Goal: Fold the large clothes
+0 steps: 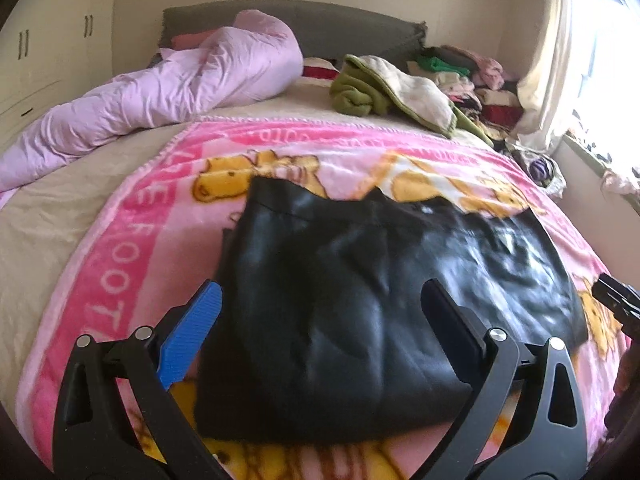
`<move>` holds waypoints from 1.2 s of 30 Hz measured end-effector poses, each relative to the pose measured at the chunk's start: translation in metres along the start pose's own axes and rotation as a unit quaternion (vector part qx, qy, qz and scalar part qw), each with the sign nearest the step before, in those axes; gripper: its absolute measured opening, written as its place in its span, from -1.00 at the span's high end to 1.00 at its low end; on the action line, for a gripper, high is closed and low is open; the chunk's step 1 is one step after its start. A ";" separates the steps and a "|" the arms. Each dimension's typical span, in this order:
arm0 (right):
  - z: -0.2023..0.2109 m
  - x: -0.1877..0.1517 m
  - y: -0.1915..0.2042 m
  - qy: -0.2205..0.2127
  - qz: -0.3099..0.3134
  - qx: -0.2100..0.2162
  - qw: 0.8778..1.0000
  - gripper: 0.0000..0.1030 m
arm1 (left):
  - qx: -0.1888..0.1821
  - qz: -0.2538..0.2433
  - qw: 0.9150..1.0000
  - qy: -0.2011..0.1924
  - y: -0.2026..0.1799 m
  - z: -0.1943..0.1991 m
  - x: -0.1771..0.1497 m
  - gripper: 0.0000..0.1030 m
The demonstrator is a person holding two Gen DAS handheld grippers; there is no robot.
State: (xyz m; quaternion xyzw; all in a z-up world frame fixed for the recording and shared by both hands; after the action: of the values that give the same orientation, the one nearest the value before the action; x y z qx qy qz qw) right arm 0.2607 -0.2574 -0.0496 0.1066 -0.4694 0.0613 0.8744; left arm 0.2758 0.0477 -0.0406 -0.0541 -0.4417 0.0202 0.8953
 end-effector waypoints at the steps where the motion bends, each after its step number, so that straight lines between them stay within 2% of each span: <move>1: 0.001 -0.002 0.006 0.001 0.008 0.000 1.000 -0.45 | -0.002 -0.004 1.000 0.005 -0.004 0.000 -0.004 -0.81; 7: -0.003 -0.015 0.027 0.019 0.039 0.010 0.999 -0.45 | -0.007 -0.021 1.000 0.021 -0.017 0.000 -0.021 -0.81; 14: -0.010 -0.030 0.034 0.051 0.038 0.014 0.998 -0.45 | 0.006 -0.032 0.998 0.054 -0.018 -0.005 -0.046 -0.81; 16: -0.015 -0.036 0.031 0.070 0.036 0.011 0.997 -0.45 | 0.012 -0.034 0.997 0.069 -0.016 -0.009 -0.053 -0.81; 18: -0.020 -0.043 0.027 0.089 0.038 0.005 0.995 -0.45 | 0.018 -0.030 0.994 0.101 -0.012 -0.021 -0.068 -0.81; 21: -0.034 -0.062 0.014 0.128 0.021 -0.011 0.991 -0.49 | 0.011 -0.016 0.994 0.111 -0.010 -0.025 -0.075 -0.81; 25: -0.038 -0.066 0.009 0.122 0.000 -0.009 0.992 -0.50 | 0.019 -0.021 0.994 0.102 -0.012 -0.021 -0.075 -0.81; 31: -0.024 -0.061 0.014 0.116 -0.009 -0.007 0.993 -0.55 | 0.009 -0.001 0.995 0.097 -0.010 -0.010 -0.076 -0.81; 36: -0.009 -0.060 0.019 0.100 -0.023 0.010 0.995 -0.74 | 0.015 0.006 0.996 0.090 -0.008 0.000 -0.075 -0.81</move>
State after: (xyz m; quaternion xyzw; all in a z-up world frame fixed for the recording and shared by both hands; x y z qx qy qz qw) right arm 0.2307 -0.2374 -0.1015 0.1192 -0.3760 0.0558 0.9172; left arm 0.2303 0.0331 -0.0986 -0.0453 -0.3587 0.0273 0.9320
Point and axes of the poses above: each gripper's, at about its wrist camera, not at the fingertips, and z roughly against the way its jaws point, y to its left, x to its top, the point moved 8 cm from there along -z, roughly the way its jaws point, and after that the axes turned 2 degrees about -y, right-handed, at the moved point
